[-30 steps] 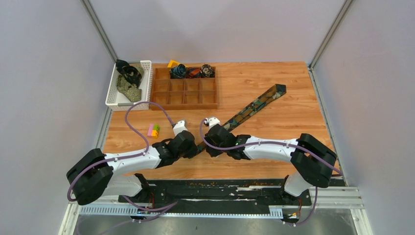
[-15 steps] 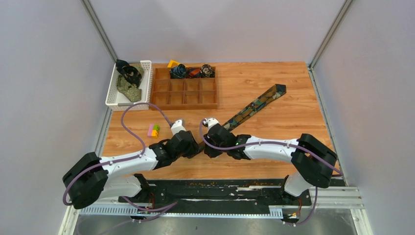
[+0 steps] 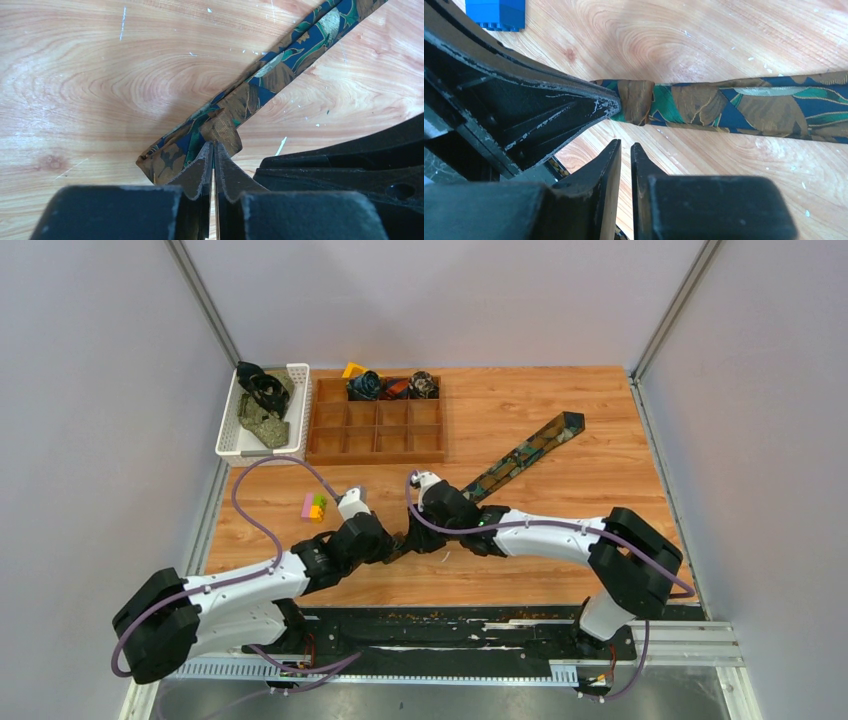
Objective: Roll the ties
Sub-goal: Roll the tie at the center of the board.
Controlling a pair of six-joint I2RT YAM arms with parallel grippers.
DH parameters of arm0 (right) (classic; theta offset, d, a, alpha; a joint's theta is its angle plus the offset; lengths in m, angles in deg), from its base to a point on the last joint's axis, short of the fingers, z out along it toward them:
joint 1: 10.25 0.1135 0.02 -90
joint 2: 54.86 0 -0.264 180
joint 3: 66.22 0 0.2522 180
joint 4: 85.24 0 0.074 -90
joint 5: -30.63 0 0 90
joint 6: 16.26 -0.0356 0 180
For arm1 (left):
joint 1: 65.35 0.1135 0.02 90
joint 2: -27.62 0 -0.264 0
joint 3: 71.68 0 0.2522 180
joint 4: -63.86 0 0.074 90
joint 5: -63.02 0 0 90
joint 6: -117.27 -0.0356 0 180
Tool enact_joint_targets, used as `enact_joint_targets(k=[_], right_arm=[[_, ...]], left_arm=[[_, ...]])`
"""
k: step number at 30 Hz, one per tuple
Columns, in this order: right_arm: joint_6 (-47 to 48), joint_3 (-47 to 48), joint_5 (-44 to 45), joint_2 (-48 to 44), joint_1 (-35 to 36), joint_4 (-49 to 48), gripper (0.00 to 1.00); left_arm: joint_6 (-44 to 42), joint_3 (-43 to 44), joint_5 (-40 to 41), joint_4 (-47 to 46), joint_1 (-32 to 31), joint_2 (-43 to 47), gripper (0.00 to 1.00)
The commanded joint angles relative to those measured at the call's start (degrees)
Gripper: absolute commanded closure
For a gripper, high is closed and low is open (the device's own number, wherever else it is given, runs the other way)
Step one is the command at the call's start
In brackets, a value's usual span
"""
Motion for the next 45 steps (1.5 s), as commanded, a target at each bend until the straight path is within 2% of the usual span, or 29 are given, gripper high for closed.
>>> enact_joint_targets(k=[1,10,15,26,30,32,35,37,40,45], right_arm=[[-1.45,3.64,-1.95,2.01,-0.66,-2.1,0.84],[-1.88,6.83,-3.05,6.41,-1.47,-1.7,0.73],[-1.86,7.67,-2.43,7.91,-1.81,-1.19,0.7],[-1.9,8.72,-2.65,10.45,-2.28,-1.37,0.72],[-1.86,8.28,-2.68,10.53,-2.38,-1.55,0.82],[-1.76,8.08,-2.68,10.49,-2.46,-1.55,0.86],[-1.39,7.65,-2.84,10.38,-2.76,-1.77,0.92],[-1.17,7.26,-3.21,10.37,-3.05,-2.01,0.95],[-0.62,6.69,-3.68,10.28,-3.6,-2.38,1.0],[0.23,5.32,-4.79,10.92,-3.98,-3.88,1.0]], left_arm=[[0.02,-0.89,2.44,-0.09,0.29,1.86,0.93],[-0.18,-1.78,2.86,-0.14,0.57,2.49,0.96],[-0.22,-2.02,2.74,-0.49,0.66,2.57,0.96],[-0.35,-2.13,2.08,-1.46,0.66,2.54,0.96],[-0.5,-2.09,1.82,-1.33,0.64,2.72,0.96],[-0.74,-2.04,1.54,-1.01,0.64,3.33,0.9],[-1.5,-1.8,1.74,0.71,0.64,5.22,0.69],[-1.76,-1.74,2.23,2.45,0.72,7.36,0.61],[-1.77,-2.31,3.07,5.52,0.72,11.54,0.56],[0.58,-5.5,4.02,9.57,0.72,19.24,0.57]])
